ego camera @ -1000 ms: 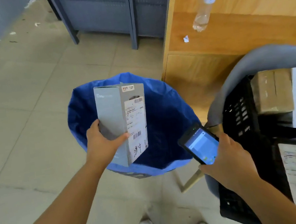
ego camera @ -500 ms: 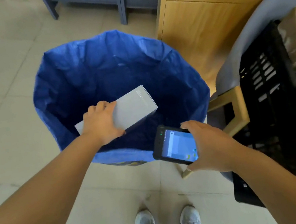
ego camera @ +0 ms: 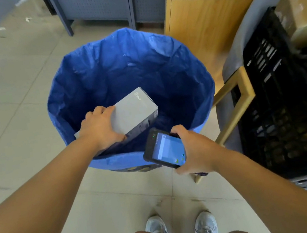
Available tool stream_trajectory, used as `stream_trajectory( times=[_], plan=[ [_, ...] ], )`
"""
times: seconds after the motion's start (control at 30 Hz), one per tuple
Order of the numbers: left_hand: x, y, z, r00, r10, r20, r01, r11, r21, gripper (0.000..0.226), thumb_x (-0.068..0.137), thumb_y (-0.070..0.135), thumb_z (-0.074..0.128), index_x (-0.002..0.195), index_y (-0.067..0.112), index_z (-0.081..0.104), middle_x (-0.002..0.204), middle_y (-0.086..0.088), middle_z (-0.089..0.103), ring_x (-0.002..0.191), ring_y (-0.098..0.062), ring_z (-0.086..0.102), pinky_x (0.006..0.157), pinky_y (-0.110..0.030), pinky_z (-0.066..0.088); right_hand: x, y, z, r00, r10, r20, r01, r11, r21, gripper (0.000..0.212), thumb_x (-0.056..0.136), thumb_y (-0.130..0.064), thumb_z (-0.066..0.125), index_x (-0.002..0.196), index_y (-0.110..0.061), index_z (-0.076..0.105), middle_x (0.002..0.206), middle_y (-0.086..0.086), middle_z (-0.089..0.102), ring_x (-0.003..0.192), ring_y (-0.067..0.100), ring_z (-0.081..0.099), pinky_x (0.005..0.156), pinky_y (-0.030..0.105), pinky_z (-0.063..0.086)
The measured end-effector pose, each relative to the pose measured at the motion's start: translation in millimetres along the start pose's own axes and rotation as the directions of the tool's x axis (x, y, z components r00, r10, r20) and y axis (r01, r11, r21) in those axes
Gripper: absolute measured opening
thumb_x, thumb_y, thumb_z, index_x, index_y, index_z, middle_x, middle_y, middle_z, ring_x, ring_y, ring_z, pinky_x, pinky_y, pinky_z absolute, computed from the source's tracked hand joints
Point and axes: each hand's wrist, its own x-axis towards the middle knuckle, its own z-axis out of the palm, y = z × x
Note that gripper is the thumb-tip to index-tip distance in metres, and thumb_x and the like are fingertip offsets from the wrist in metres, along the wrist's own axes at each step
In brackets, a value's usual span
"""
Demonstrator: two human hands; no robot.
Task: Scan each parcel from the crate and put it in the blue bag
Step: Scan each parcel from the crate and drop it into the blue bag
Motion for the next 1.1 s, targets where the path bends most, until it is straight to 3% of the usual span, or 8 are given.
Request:
stream_trajectory(
  times=[0.07,0.2,0.33,0.5,0.63,0.77,0.9,1.1],
  plan=[
    [-14,0,1,1.0,-0.003,0.019,0.003,1.0,-0.002,0.102,0.063,0.052,0.078,0.147,0.026,0.027,0.141,-0.002,0.034,0.122,-0.032,0.036,0.1,-0.044,0.037,-15,1,5,1.0,-0.001,-0.018,0.002,0.999,0.054,0.075,0.056,-0.029,0.081,0.11,-0.034,0.029,0.087,-0.011,0.046,0.055,0.003,0.048,0.033,0.012,0.033],
    [-43,6,6,0.998,0.002,0.065,-0.001,1.0,-0.014,0.102,0.062,0.055,0.077,0.146,0.026,0.027,0.14,-0.002,0.035,0.121,-0.031,0.036,0.097,-0.044,0.038,-56,6,14,0.999,0.022,-0.038,-0.019,0.998,0.056,0.083,0.052,-0.04,0.082,0.112,-0.042,0.024,0.092,-0.016,0.047,0.075,0.006,0.055,0.053,0.023,0.05],
    [-80,14,18,0.993,0.006,0.121,-0.003,1.0,-0.025,0.104,0.06,0.058,0.078,0.146,0.027,0.028,0.138,-0.001,0.037,0.12,-0.031,0.037,0.094,-0.043,0.039,-100,16,24,0.996,0.073,-0.047,-0.067,0.992,0.11,0.082,0.05,-0.046,0.082,0.11,-0.042,0.026,0.093,-0.019,0.05,0.079,0.004,0.056,0.059,0.023,0.049],
    [-111,22,41,0.969,0.023,0.247,-0.032,0.999,0.032,0.103,0.059,0.061,0.076,0.145,0.027,0.03,0.134,-0.002,0.04,0.117,-0.03,0.039,0.093,-0.043,0.043,-131,20,26,0.986,0.163,-0.039,-0.162,0.986,0.036,0.082,0.052,-0.051,0.081,0.111,-0.035,0.028,0.089,-0.013,0.052,0.077,0.007,0.057,0.064,0.032,0.053],
    [-109,23,56,0.961,-0.004,0.278,-0.012,0.998,0.056,0.097,0.061,0.06,0.075,0.141,0.025,0.034,0.128,-0.004,0.042,0.112,-0.03,0.041,0.085,-0.04,0.044,-130,12,10,0.977,0.205,-0.055,-0.209,0.976,-0.068,0.084,0.048,-0.057,0.077,0.111,-0.029,0.03,0.086,-0.013,0.051,0.073,0.008,0.056,0.062,0.033,0.052],
    [-87,17,65,0.935,-0.105,0.34,0.108,0.994,0.01,0.093,0.066,0.057,0.076,0.14,0.018,0.034,0.125,-0.009,0.042,0.112,-0.034,0.045,0.079,-0.037,0.043,-101,-4,-10,0.977,0.186,-0.106,-0.201,0.966,-0.164,0.082,0.048,-0.061,0.075,0.107,-0.028,0.029,0.082,-0.013,0.048,0.068,0.006,0.052,0.055,0.03,0.046],
    [-49,8,68,0.871,-0.242,0.428,0.261,0.965,0.015,0.09,0.072,0.053,0.073,0.14,0.012,0.032,0.128,-0.015,0.042,0.108,-0.034,0.052,0.083,-0.039,0.048,-43,-18,-22,0.98,0.173,-0.097,-0.192,0.952,-0.238,0.076,0.052,-0.057,0.078,0.099,-0.021,0.03,0.082,-0.007,0.048,0.068,0.01,0.05,0.055,0.032,0.046],
    [11,-6,71,0.768,-0.388,0.51,0.392,0.914,0.105,0.084,0.072,0.05,0.071,0.138,0.01,0.037,0.124,-0.015,0.052,0.102,-0.031,0.058,0.081,-0.035,0.051,45,-17,-15,0.972,0.233,-0.043,-0.234,0.916,-0.326,0.067,0.056,-0.049,0.078,0.089,-0.017,0.03,0.079,-0.003,0.042,0.062,0.013,0.044,0.045,0.03,0.03]
  ],
)
